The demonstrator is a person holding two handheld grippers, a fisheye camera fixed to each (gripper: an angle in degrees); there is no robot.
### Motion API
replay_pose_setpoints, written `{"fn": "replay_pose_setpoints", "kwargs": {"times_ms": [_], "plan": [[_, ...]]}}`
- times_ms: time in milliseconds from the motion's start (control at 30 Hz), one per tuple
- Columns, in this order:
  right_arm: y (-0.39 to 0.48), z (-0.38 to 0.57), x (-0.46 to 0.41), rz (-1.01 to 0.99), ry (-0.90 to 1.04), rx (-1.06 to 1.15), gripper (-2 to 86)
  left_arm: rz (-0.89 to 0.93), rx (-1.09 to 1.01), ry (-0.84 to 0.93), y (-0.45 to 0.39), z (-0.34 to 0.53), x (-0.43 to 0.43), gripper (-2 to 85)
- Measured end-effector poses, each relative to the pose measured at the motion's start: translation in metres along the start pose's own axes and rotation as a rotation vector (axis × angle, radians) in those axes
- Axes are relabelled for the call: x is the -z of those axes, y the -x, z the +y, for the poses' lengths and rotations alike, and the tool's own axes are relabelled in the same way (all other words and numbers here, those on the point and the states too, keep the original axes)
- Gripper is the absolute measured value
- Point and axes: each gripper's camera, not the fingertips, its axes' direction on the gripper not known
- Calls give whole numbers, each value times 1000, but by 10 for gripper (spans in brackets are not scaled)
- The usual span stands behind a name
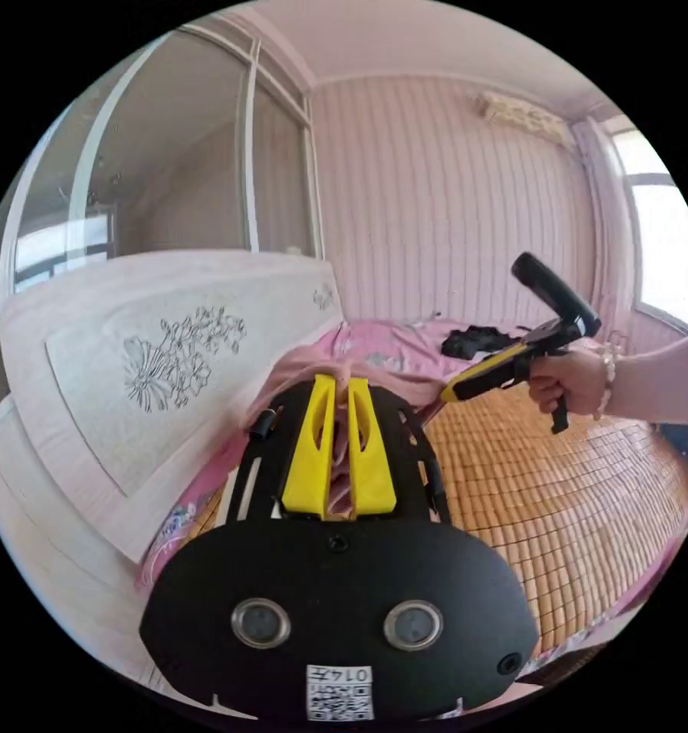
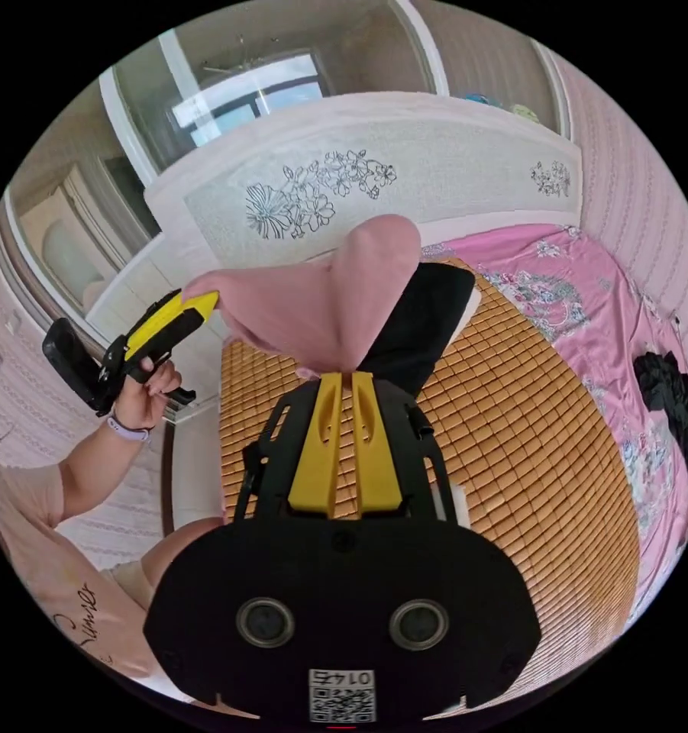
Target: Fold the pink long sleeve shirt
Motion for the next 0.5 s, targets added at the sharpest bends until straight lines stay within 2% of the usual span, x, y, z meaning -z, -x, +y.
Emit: {"fn": "replay_pose_setpoints", "kwargs": {"times_ms": [67, 100, 133, 167, 200, 267, 300, 367, 500], "plan": [[18, 57, 37, -15, -56, -31, 16, 182, 20, -100, -51, -18, 48, 11], [31, 105, 56, -19, -74, -76, 17, 245, 26, -111, -67, -19, 58, 11], [43, 158, 66, -6, -52, -148, 19, 385, 33, -108, -101, -16, 73, 16], [49, 187, 68, 10, -32, -191, 21, 535, 35, -57, -141, -4, 79, 22], [59, 245, 68, 62, 27, -286, 23, 605, 42, -10, -161, 5, 79, 25], [73, 327, 62, 150, 160, -427, 28, 793, 127, 242, -234, 65, 68, 37], [84, 372, 64, 188, 208, -524, 31, 821, 144, 299, -248, 83, 67, 40], [108, 418, 76, 207, 207, -568, 47, 832, 144, 481, -278, 141, 79, 49], [160, 447, 96, 224, 114, -463, 120, 769, 187, 492, -256, 181, 122, 55]]}}
